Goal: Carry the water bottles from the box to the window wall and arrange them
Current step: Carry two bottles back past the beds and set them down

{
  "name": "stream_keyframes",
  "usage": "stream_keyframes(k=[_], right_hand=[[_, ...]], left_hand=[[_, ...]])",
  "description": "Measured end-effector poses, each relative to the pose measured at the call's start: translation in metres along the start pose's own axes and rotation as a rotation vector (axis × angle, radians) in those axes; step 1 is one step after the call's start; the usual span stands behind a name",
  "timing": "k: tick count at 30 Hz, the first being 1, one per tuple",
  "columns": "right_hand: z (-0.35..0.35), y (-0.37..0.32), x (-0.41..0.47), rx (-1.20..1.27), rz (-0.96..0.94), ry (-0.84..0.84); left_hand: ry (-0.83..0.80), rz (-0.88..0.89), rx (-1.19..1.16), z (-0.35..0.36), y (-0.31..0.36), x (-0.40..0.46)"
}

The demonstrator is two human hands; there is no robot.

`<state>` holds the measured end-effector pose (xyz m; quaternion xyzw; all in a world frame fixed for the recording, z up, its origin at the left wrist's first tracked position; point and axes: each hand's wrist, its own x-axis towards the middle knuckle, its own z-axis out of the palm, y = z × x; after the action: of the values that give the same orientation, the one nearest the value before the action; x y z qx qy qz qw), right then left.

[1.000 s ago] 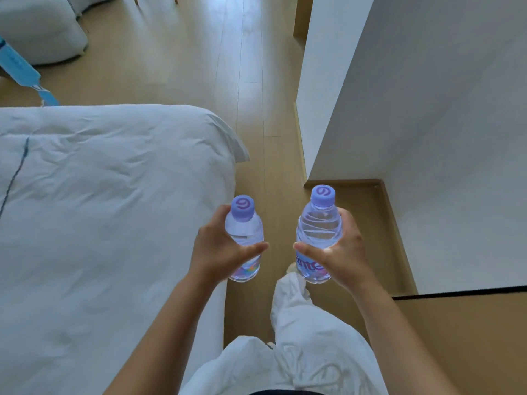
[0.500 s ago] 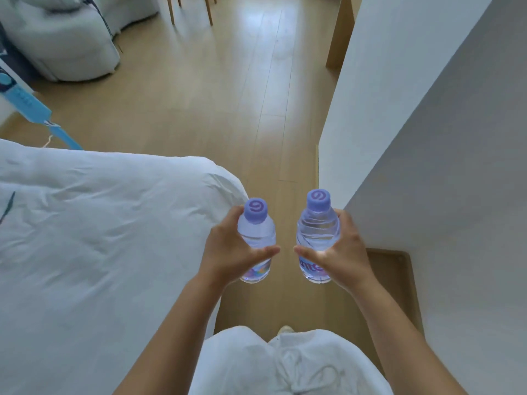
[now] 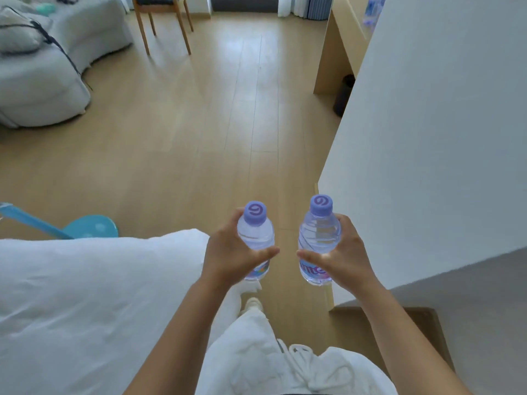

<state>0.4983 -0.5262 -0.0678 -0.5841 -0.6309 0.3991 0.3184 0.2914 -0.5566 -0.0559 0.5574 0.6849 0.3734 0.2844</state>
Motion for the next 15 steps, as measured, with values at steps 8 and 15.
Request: stream_keyframes(k=[8, 15], right_hand=[[0.02, -0.035, 0.131, 0.007, 0.036, 0.071], [0.023, -0.031, 0.246, 0.03, 0.081, 0.092]], left_hand=[[-0.056, 0.022, -0.058, -0.017, -0.003, 0.155], [-0.14, -0.021, -0.073, -0.003, -0.011, 0.27]])
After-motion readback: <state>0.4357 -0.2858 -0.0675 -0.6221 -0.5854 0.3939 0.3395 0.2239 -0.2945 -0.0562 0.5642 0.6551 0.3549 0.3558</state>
